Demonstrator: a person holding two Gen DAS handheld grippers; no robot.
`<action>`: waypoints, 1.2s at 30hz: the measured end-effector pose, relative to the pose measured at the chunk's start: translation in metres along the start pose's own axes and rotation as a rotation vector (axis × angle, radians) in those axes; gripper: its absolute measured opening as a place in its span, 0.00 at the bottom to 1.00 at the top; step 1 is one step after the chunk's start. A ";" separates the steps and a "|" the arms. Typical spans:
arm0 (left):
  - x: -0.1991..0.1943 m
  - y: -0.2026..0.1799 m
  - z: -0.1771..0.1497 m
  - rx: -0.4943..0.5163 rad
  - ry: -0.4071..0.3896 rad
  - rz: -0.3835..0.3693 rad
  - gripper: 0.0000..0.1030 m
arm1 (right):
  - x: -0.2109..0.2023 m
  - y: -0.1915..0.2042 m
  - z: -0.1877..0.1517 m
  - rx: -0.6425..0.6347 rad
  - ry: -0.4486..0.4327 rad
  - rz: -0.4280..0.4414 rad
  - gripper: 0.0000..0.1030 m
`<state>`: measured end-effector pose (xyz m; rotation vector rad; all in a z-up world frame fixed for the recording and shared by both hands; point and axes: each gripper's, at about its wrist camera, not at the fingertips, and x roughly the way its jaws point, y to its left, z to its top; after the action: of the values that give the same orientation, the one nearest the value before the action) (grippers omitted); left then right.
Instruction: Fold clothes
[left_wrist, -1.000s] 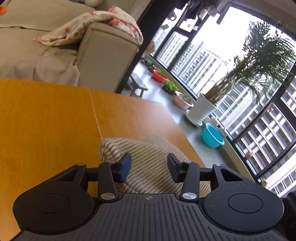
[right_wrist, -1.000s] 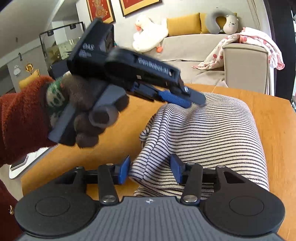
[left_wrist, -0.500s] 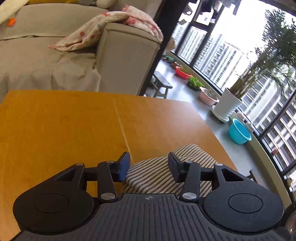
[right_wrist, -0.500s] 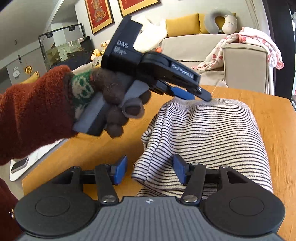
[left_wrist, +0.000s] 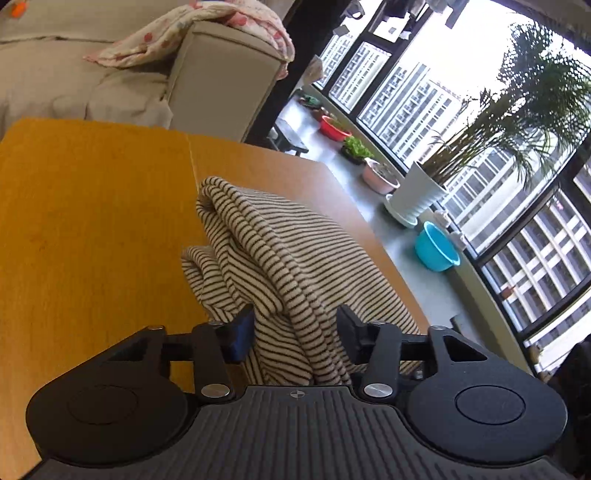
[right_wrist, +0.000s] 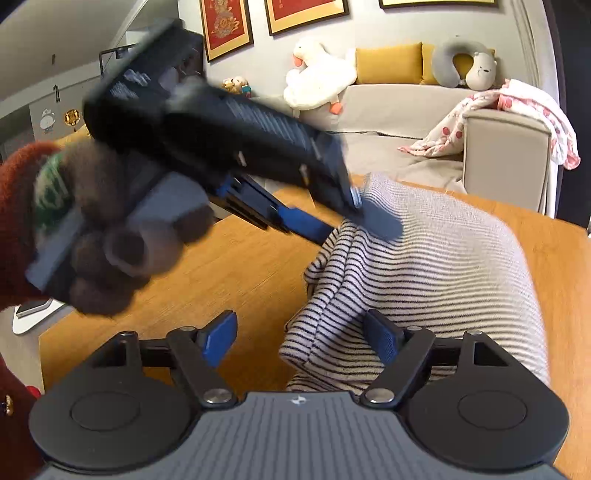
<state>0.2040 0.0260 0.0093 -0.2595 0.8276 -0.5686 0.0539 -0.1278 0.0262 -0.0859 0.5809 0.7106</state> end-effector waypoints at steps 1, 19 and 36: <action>-0.002 -0.004 0.001 0.019 -0.009 0.006 0.38 | -0.008 -0.001 0.001 -0.005 -0.004 -0.016 0.73; 0.003 0.016 -0.020 -0.002 0.030 -0.046 0.35 | -0.053 -0.112 0.013 0.425 -0.135 -0.094 0.74; -0.001 0.038 -0.031 -0.020 0.073 -0.056 0.55 | 0.020 -0.128 0.063 0.325 -0.034 0.004 0.63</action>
<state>0.1940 0.0577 -0.0264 -0.2822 0.8996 -0.6249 0.1774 -0.1972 0.0532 0.2291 0.6573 0.6125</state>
